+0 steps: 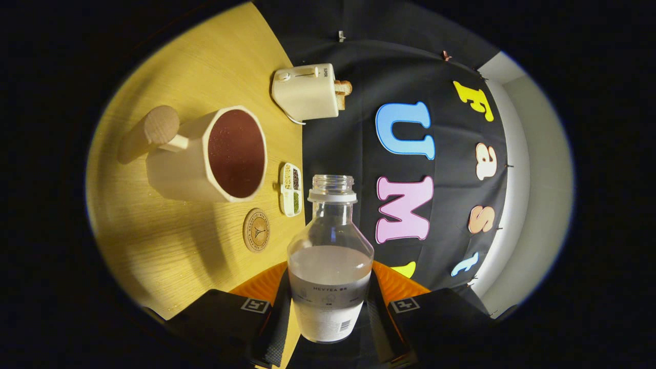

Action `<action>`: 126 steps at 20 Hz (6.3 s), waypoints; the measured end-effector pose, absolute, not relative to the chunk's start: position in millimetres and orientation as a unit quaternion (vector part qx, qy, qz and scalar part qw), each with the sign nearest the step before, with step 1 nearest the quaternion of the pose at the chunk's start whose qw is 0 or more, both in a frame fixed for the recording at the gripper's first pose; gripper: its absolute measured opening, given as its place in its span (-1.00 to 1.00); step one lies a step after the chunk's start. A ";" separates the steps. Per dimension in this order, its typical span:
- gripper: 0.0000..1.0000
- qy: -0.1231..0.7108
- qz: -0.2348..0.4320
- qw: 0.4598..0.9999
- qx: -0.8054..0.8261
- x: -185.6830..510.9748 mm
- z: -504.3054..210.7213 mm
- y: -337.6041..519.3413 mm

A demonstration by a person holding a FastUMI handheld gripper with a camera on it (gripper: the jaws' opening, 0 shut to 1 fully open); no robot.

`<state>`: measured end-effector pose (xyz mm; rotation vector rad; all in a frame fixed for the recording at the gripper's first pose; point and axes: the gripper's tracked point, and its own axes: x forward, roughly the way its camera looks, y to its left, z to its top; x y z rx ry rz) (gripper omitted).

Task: Take the bottle from table, then pour the juice into the cup, finally place the bottle on the coaster

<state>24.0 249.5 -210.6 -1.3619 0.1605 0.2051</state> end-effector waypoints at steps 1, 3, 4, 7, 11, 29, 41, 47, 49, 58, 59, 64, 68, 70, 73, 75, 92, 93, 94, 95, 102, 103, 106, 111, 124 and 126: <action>0.39 0.074 0.097 0.763 -0.635 24.6 -212.8 249.6; 0.39 0.072 0.104 0.751 -0.648 25.3 -215.4 251.5; 0.40 0.071 0.107 0.748 -0.652 24.6 -217.0 251.8; 0.39 0.068 0.115 0.735 -0.665 26.3 -222.5 253.1; 0.39 0.063 0.120 0.723 -0.678 26.5 -225.7 253.6; 0.39 0.025 0.139 0.665 -0.733 40.5 -223.1 260.4; 0.39 -0.002 0.147 0.642 -0.752 44.6 -218.9 263.9; 0.39 -0.021 0.152 0.629 -0.762 46.1 -216.6 267.4; 0.39 -0.026 0.153 0.625 -0.765 45.9 -214.7 268.5; 0.39 -0.047 0.160 0.606 -0.778 44.1 -209.2 271.7; 0.39 -0.049 0.161 0.602 -0.780 44.1 -210.7 273.0; 0.39 -0.060 0.165 0.592 -0.787 44.4 -210.8 271.8; 0.39 -0.075 0.168 0.577 -0.796 42.9 -209.1 276.5; 0.39 -0.082 0.169 0.571 -0.799 42.0 -207.6 278.2; 0.39 -0.089 0.169 0.565 -0.803 44.7 -203.4 279.9; 0.39 -0.099 0.170 0.556 -0.808 46.5 -199.9 282.6; 0.39 -0.188 0.179 0.478 -0.839 47.3 -182.8 301.8; 0.39 -0.191 0.179 0.475 -0.840 47.0 -183.0 301.2; 0.39 -0.195 0.178 0.473 -0.841 46.1 -182.3 300.6; 0.39 -0.200 0.177 0.469 -0.842 45.2 -181.7 300.7; 0.39 -0.238 0.176 0.436 -0.850 38.6 -177.1 309.1; 0.39 -0.239 0.176 0.435 -0.850 38.9 -177.9 309.7; 0.39 -0.238 0.176 0.436 -0.850 39.6 -177.4 309.1; 0.39 -0.238 0.181 0.435 -0.849 39.6 -179.0 310.2; 0.39 -0.180 0.183 0.507 -0.823 43.7 -182.9 294.6; 0.39 -0.154 0.181 0.539 -0.808 42.5 -180.1 290.4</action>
